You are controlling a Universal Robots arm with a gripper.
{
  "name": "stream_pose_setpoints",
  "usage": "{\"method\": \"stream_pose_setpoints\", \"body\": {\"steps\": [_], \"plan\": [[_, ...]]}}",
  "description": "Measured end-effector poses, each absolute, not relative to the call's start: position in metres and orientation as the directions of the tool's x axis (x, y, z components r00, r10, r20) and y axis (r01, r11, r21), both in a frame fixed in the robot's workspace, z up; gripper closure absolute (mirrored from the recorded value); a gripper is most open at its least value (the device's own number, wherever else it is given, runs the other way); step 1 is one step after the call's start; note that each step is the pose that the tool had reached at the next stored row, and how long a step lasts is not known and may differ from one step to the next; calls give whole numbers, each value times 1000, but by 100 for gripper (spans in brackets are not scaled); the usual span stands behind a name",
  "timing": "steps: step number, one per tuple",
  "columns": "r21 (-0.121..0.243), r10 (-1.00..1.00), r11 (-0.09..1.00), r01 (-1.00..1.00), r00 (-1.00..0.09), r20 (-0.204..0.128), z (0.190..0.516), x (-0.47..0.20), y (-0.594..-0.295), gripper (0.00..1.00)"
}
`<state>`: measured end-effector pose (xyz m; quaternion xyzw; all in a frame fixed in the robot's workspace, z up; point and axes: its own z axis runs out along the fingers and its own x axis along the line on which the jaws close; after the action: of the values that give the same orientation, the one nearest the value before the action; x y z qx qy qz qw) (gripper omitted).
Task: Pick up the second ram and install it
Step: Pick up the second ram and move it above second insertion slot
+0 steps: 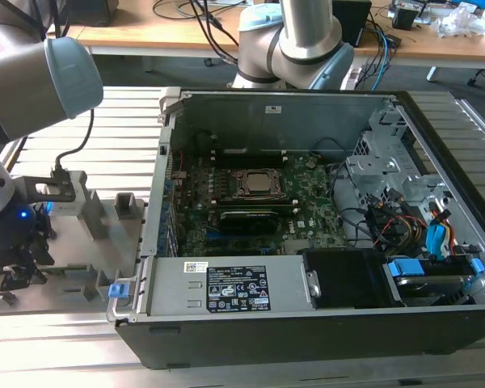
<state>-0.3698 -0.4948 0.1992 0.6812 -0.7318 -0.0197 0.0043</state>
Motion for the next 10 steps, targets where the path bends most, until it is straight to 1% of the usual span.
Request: {"method": "stream_pose_setpoints", "body": {"steps": [3,4,6,7,10], "plan": [[35,-997,71,-997,-72,-21,199,-370,-495,64],[35,-997,71,-997,-72,-21,199,-370,-495,72],[35,-997,71,-997,-72,-21,199,-370,-495,84],[35,-997,71,-997,-72,-21,199,-370,-495,86],[35,-997,71,-997,-72,-21,199,-370,-495,86]]}}
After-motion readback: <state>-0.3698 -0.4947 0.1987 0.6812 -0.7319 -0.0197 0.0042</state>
